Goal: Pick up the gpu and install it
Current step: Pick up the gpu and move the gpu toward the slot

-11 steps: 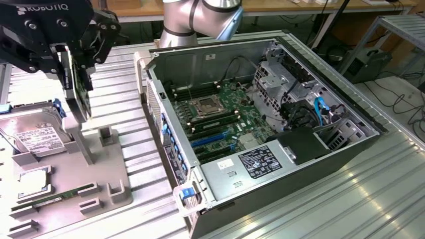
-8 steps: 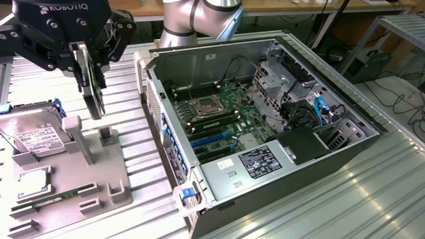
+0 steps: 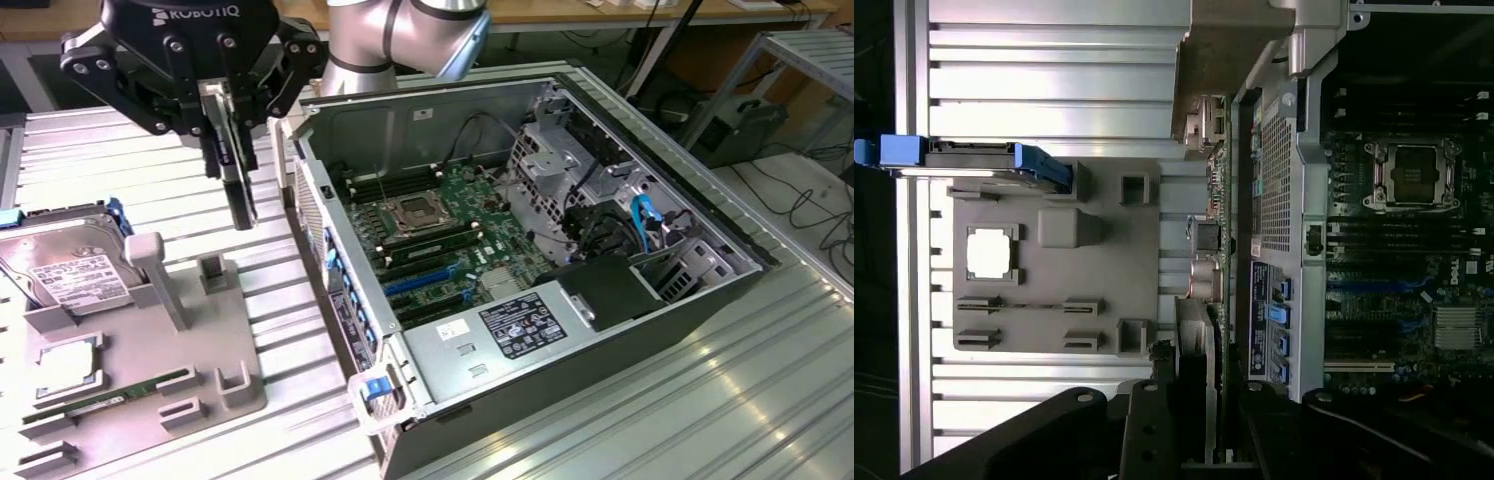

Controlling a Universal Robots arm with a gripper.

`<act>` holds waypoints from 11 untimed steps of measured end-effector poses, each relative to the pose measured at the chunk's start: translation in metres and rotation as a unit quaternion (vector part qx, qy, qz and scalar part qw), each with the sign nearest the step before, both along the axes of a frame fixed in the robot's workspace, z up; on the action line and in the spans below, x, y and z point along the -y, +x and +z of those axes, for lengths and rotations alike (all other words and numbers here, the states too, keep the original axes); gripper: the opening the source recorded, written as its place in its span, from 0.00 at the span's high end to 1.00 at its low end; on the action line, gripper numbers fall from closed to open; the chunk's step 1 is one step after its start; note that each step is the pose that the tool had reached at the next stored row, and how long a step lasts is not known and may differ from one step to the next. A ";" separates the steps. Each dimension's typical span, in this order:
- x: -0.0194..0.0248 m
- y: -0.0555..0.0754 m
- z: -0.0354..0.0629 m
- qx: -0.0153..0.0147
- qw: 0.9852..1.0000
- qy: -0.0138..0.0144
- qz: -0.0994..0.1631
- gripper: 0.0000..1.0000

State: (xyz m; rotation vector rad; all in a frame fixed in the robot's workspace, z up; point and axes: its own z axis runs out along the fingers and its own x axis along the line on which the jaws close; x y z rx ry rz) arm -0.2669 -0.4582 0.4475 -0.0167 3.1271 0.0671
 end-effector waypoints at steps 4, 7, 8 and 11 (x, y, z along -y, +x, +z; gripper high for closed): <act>0.0000 0.005 0.0000 0.000 1.000 0.000 0.000 0.72; 0.0000 0.010 0.0000 0.000 1.000 0.000 0.000 0.72; 0.0000 0.011 0.0000 0.000 1.000 0.000 0.000 0.72; 0.0000 0.015 0.0000 0.000 1.000 0.000 0.000 0.72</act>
